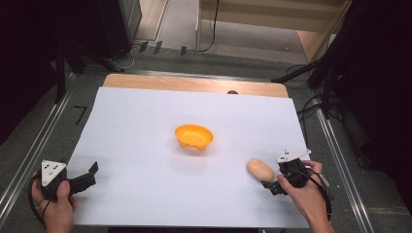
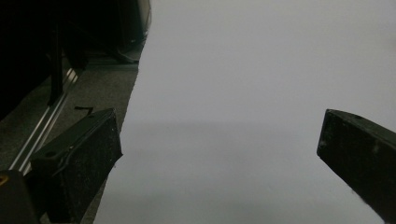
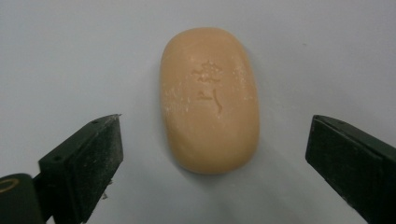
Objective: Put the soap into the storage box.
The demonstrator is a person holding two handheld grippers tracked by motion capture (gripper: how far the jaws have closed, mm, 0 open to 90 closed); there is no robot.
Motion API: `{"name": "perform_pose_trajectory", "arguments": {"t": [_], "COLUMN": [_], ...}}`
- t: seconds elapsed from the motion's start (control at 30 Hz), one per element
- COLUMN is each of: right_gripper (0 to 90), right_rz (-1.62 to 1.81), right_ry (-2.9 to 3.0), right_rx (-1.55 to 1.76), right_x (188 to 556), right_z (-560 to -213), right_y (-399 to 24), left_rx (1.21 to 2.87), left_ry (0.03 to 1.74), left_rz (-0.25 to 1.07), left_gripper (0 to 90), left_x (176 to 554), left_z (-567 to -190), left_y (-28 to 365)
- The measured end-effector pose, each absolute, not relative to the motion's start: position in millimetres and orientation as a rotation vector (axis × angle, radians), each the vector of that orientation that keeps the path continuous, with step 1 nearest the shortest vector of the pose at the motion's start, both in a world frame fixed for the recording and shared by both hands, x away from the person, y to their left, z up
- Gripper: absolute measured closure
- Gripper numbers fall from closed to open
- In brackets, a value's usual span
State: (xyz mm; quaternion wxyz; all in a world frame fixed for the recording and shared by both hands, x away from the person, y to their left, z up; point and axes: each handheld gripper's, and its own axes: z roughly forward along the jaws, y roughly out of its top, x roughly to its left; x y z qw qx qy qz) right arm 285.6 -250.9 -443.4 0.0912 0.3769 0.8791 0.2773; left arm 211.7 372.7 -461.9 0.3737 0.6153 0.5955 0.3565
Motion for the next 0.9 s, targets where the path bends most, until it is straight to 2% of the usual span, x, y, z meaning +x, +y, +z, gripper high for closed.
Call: {"name": "perform_pose_trajectory", "arguments": {"t": [0.03,0.13,0.63,0.9], "right_gripper": [5.4,14.0,23.9,32.1], "right_rz": [0.824,0.832,0.700,0.616], "right_ry": [2.612,2.614,2.666,2.694], "right_rx": [1.120,1.122,1.108,1.103], "right_x": [286,289,301,307], "right_z": [-443,-444,-450,-457], "right_y": [-251,-245,-226,-218], "left_rx": [1.576,1.575,1.572,1.574], "left_ry": [1.525,1.526,1.526,1.523], "left_rz": [0.913,0.911,0.906,0.905], "left_gripper": [0.1,0.1,0.1,0.1], "left_x": [212,212,212,212], "left_z": [-462,-462,-462,-462], "left_y": [373,373,373,373]}}
